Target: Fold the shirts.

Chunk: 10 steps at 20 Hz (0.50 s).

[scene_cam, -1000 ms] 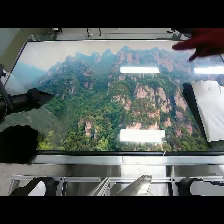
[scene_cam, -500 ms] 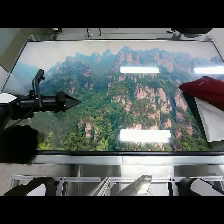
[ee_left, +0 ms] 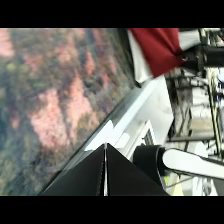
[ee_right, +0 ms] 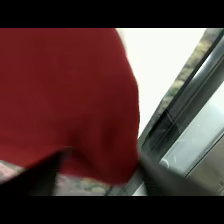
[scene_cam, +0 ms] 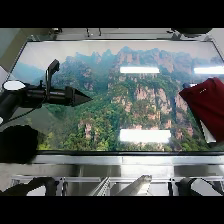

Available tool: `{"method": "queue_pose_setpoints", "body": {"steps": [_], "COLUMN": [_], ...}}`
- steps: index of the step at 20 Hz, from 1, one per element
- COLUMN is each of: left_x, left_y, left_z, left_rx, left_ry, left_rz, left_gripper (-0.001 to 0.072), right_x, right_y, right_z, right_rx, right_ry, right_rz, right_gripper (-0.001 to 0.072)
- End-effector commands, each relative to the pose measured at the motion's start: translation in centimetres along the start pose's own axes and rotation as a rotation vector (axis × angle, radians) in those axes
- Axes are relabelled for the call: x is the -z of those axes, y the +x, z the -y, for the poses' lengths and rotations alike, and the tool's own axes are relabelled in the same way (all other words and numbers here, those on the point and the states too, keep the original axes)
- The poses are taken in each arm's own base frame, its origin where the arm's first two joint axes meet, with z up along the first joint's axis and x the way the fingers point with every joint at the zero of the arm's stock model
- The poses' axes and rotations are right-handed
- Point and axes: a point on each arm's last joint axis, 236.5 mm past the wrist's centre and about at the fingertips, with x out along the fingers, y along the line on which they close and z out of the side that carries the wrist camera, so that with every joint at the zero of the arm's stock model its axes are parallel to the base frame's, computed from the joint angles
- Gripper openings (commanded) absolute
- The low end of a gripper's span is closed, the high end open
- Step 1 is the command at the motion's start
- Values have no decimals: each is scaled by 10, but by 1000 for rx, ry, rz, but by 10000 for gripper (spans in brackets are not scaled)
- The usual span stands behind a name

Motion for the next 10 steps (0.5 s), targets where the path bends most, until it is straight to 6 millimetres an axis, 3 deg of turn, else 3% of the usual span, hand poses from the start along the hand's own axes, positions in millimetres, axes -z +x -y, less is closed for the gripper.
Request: {"method": "queue_pose_setpoints", "body": {"steps": [1,4,6,8,10], "left_x": [-9,-25,-33,-40,-50], "left_y": [7,13,12,4,-10], "left_z": [24,36,47,62,74], "left_rx": [44,55,72,86,83], "left_ry": [78,133,174,196,190], "left_rz": [-49,-55,-67,-83,-66], "left_gripper": [0,1,0,-1,-1], "right_x": [14,3,-13,-21,-2], "right_y": [4,-22,-57,-98,-133], "right_z": [4,-4,-19,-46,-88], "right_rx": [7,-8,-46,-146,-295], "right_ry": [-132,-143,-137,-145,-231], "right_rz": [-57,-10,79,177,231], "right_gripper": [709,709,709,709,709]}}
